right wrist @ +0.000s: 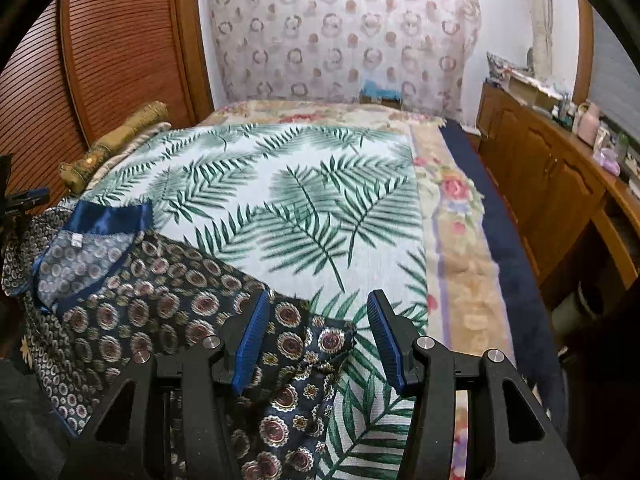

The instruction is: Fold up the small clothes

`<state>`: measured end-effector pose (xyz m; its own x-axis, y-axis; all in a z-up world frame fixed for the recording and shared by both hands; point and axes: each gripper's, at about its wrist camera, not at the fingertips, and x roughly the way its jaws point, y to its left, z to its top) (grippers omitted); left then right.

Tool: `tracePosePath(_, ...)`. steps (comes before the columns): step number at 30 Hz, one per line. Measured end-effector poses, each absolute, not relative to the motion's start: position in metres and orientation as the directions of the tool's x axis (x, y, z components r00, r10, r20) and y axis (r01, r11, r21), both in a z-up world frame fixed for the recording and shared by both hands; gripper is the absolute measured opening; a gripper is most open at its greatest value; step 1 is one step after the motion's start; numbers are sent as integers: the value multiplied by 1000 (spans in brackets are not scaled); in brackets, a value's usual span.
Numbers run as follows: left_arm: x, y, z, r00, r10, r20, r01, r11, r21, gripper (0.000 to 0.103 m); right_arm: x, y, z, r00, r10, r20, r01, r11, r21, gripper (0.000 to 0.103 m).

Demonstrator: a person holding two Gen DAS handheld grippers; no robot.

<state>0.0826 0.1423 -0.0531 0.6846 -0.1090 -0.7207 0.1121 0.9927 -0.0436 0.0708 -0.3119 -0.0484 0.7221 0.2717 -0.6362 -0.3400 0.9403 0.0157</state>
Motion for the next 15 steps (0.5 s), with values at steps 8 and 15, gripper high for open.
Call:
tracePosePath(8,77,132,-74,634,-129,-763,135,989,-54,71,80,-319,-59,680,302,-668,-355,933,61,53)
tracePosePath(15,77,129,-82,622,-130,-772,131,989,-61,71,87,-315,-67,660,308,-686,-357,931,74,54)
